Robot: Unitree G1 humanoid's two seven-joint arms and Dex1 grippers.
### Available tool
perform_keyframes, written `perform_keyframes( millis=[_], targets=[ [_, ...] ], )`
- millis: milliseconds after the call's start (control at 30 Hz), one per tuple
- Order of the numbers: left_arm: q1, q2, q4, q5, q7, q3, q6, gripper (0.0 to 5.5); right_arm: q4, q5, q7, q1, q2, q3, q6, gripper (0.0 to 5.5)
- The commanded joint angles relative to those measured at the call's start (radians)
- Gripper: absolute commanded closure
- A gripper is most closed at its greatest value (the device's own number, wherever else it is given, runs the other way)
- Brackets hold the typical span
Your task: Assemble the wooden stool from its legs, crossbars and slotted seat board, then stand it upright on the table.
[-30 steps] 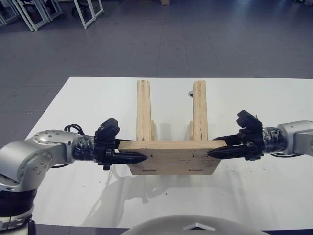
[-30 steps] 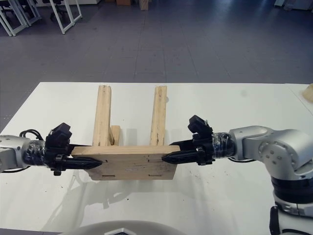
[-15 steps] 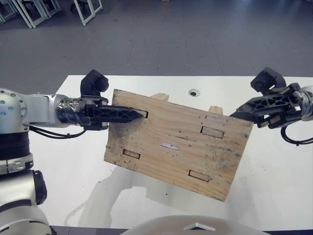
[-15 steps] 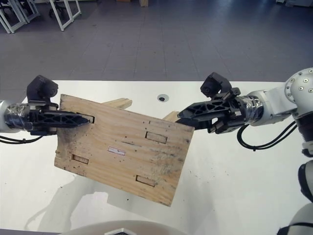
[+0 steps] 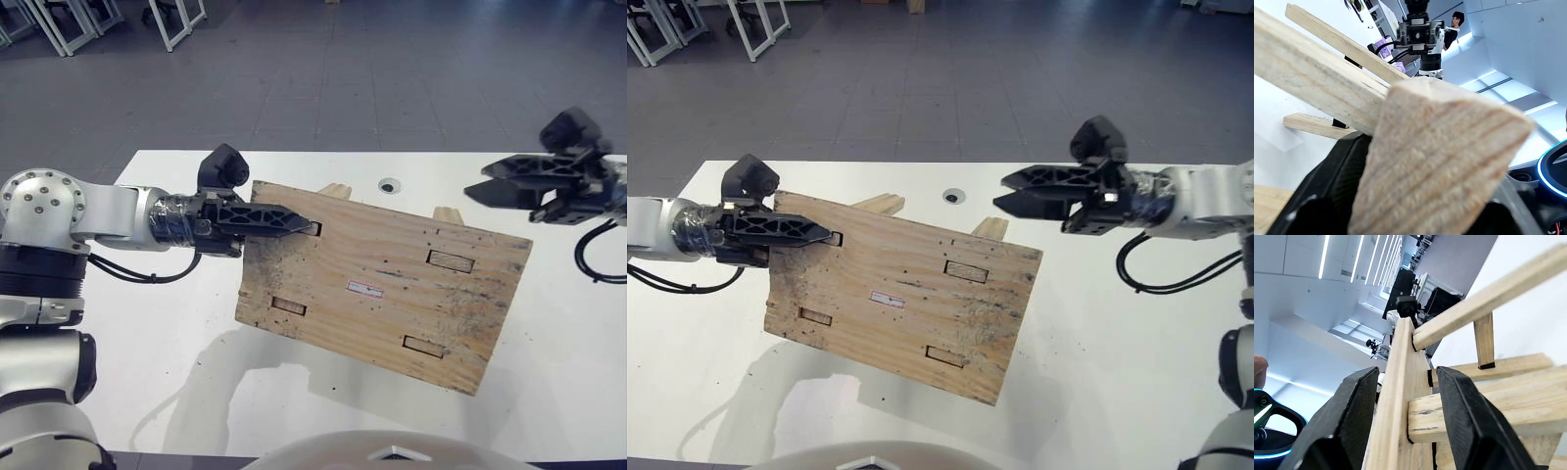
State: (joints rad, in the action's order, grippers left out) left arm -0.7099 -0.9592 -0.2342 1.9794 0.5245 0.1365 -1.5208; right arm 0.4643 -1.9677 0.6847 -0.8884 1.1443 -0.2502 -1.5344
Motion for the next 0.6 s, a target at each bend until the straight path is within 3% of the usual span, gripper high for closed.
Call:
perform_keyframes(
  millis=[33, 167, 300, 600],
  targets=[
    [-0.011, -0.03, -0.014, -0.007, 0.005, 0.009, -0.002, 3.16, -0.059, 0.002, 0.012, 0.106, 0.125, 0.146, -0.029, 3.35],
    [-0.05, -0.043, -0.065, -0.007, 0.016, 0.036, -0.027, 3.16, -0.236, 0.011, 0.064, 0.324, 0.216, 0.287, -0.067, 3.35],
    [-0.081, -0.044, -0.089, -0.008, 0.019, 0.045, -0.036, 3.16, -0.403, 0.04, 0.055, 0.501, 0.202, 0.363, -0.025, 3.35],
    [-0.091, -0.034, -0.092, -0.007, 0.002, 0.067, -0.033, 3.16, -0.545, 0.009, -0.031, 0.523, 0.133, 0.305, 0.1, 3.35]
  ],
)
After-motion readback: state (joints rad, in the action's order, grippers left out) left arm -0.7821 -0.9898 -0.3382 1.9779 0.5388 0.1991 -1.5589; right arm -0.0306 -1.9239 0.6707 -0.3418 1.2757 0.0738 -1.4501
